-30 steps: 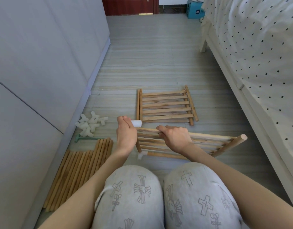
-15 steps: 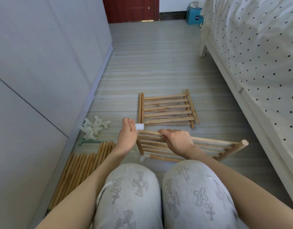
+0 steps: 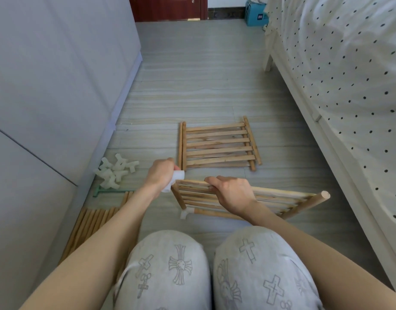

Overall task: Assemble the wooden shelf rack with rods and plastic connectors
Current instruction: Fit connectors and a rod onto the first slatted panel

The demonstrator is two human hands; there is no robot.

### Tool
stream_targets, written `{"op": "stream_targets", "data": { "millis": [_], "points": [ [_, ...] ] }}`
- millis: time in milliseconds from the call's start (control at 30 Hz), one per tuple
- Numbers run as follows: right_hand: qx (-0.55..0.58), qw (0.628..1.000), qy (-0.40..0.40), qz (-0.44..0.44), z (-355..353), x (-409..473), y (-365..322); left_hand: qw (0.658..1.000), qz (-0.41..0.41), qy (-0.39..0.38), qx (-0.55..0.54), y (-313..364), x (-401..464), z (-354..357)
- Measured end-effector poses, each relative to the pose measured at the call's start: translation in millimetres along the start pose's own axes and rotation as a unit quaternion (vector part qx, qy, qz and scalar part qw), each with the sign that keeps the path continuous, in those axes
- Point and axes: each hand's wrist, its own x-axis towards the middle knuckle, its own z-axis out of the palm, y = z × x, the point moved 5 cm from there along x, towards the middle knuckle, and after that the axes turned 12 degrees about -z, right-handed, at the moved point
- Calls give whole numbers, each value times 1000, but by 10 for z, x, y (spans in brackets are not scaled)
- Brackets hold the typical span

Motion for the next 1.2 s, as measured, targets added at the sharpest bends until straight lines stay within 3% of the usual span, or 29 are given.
{"op": "stream_targets", "data": {
  "millis": [233, 400, 533, 667, 767, 833, 933, 1033, 1200],
  "points": [
    [-3, 1000, 0, -9, -14, 44, 40, 998, 49, 37, 32, 73, 111, -10],
    [6, 1000, -6, -5, -43, 78, 60, 1000, 15, 15, -2, 45, 189, 6],
    [21, 999, -43, -11, -80, 224, 160, 998, 9, -51, -36, 68, 233, 49],
    [12, 998, -67, -10, -147, 446, 215, 981, 32, -109, -156, 74, 295, -28],
    [17, 999, -49, -8, -169, 697, 248, 957, 13, -74, -280, -139, 526, -207],
    [14, 998, -53, -12, -121, 848, 241, 969, -17, -25, -244, -443, 745, -276],
    [-8, 999, -26, -21, -28, 968, 232, 997, -39, 43, -43, -1048, 1085, -290],
    [-14, 999, 37, -29, -31, 1016, 257, 987, -49, 69, 135, -1604, 1294, -232],
    [-12, 998, 60, -31, -5, 1123, 356, 963, -87, 78, 241, -2103, 1457, -28]
  ]
}}
